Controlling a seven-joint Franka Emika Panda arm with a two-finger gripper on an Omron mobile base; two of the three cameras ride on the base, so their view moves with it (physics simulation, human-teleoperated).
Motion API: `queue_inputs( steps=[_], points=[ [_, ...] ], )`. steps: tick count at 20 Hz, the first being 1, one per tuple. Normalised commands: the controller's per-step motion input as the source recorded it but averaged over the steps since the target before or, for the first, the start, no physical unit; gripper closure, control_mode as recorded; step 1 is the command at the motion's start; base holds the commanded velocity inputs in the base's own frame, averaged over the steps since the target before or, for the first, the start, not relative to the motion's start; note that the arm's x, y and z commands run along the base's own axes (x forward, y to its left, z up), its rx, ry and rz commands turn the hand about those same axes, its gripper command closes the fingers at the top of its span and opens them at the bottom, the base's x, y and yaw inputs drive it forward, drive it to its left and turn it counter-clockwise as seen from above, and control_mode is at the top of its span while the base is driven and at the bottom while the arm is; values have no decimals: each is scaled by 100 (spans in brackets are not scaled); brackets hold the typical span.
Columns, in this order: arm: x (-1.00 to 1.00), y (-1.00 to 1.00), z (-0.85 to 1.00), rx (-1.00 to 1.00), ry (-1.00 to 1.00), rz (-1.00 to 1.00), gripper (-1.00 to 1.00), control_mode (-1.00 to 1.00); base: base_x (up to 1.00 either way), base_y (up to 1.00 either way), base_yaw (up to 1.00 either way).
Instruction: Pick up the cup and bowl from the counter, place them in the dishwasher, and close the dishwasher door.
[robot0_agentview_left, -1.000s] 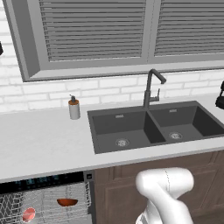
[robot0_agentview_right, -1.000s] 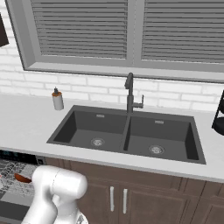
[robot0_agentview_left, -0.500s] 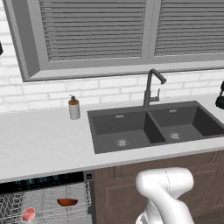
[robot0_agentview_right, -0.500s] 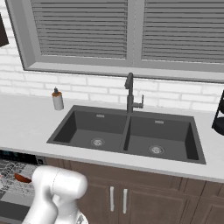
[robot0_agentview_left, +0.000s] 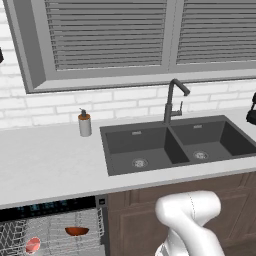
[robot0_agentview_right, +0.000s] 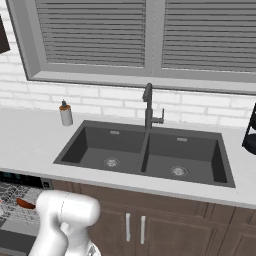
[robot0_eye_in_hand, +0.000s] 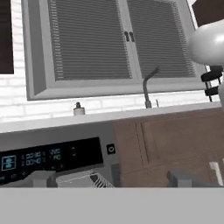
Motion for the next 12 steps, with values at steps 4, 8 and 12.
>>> queue_inputs(
  steps=[4,8,12],
  points=[
    [2,22,-100,0,2,0,-100,-100,0,0,0],
    [0,50,-99,0,9,0,-100,-100,0,0,0],
    [22,79,-100,0,12,0,-100,-100,0,0,0]
  ],
)
